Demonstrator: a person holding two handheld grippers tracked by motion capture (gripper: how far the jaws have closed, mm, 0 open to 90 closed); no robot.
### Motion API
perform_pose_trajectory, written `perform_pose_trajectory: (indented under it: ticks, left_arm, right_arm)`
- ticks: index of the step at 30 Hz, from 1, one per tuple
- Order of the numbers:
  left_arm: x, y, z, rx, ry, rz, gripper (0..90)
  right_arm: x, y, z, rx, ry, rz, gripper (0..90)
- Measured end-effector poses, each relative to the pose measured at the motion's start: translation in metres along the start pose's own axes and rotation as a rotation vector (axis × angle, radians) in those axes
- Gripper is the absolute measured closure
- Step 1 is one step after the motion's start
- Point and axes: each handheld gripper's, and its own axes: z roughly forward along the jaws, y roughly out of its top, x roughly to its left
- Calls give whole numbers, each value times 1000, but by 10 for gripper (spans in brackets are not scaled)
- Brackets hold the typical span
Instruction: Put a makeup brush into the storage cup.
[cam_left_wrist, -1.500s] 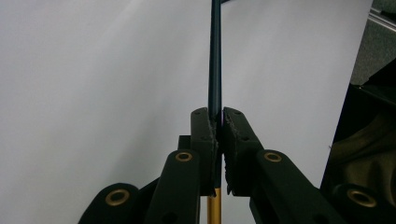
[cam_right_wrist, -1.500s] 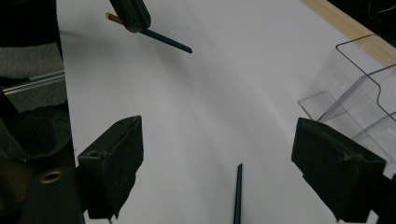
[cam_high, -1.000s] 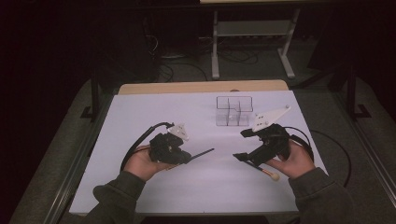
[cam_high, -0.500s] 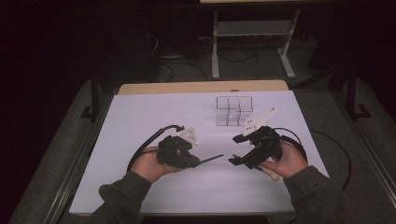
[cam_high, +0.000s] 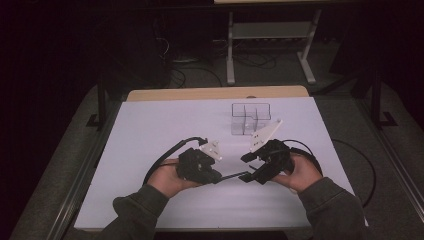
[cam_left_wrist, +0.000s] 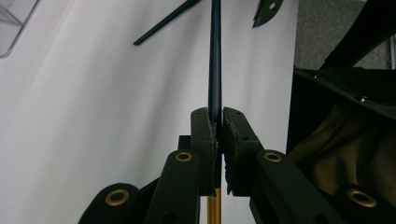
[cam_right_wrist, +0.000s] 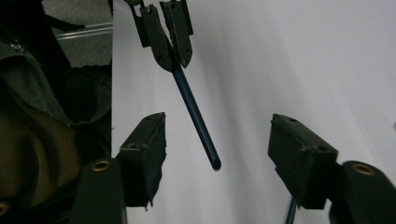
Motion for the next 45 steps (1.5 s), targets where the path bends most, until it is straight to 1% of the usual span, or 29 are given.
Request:
perform_pose_trajectory:
  ticks: [2,3,5,6,7,9,10,11,12,17,22,23,26,29,34,39,45]
  left_arm:
    - [-1,1,1,8,-7,8,833]
    - [-1,2,2,9,-10,8,833]
    - [-1,3,3,7,-12,17,834]
    - [-2,3,4,3,-18,9,834]
    - [-2,4,4,5,-18,21,833]
    - [-3,5,5,1,-25,16,833]
    - [-3,5,5,1,-24,25,833]
    - [-3,6,5,3,-25,32,833]
    - [-4,6,6,4,-27,31,833]
    - [-5,7,6,3,-34,55,833]
    - [-6,7,7,3,-41,64,833]
    - [-6,7,7,2,-44,67,833]
    - [-7,7,8,2,-45,66,834]
    - [-7,8,8,6,-48,77,834]
    - [-8,9,9,9,-52,79,833]
    - [-9,9,9,11,-55,83,833]
    - [-9,10,10,11,-57,90,834]
  right_arm:
    - [0,1,2,3,26,-14,421]
    - [0,1,2,3,26,-14,421]
    - [1,1,4,4,42,-22,454]
    - [1,2,5,10,52,-23,468]
    - [1,2,6,10,65,-29,481]
    - [2,3,9,14,83,-44,506]
    - [3,4,12,20,102,-51,535]
    - [3,4,12,20,102,-51,535]
    - [3,4,14,20,110,-58,543]
    - [5,5,20,39,139,-71,604]
    - [5,5,24,39,166,-84,662]
    - [5,5,25,49,180,-82,677]
    - [5,5,26,44,187,-81,699]
    - [4,4,27,45,200,-87,716]
    - [4,4,27,42,217,-92,739]
    - [5,4,27,42,231,-90,759]
    - [5,4,28,45,234,-92,767]
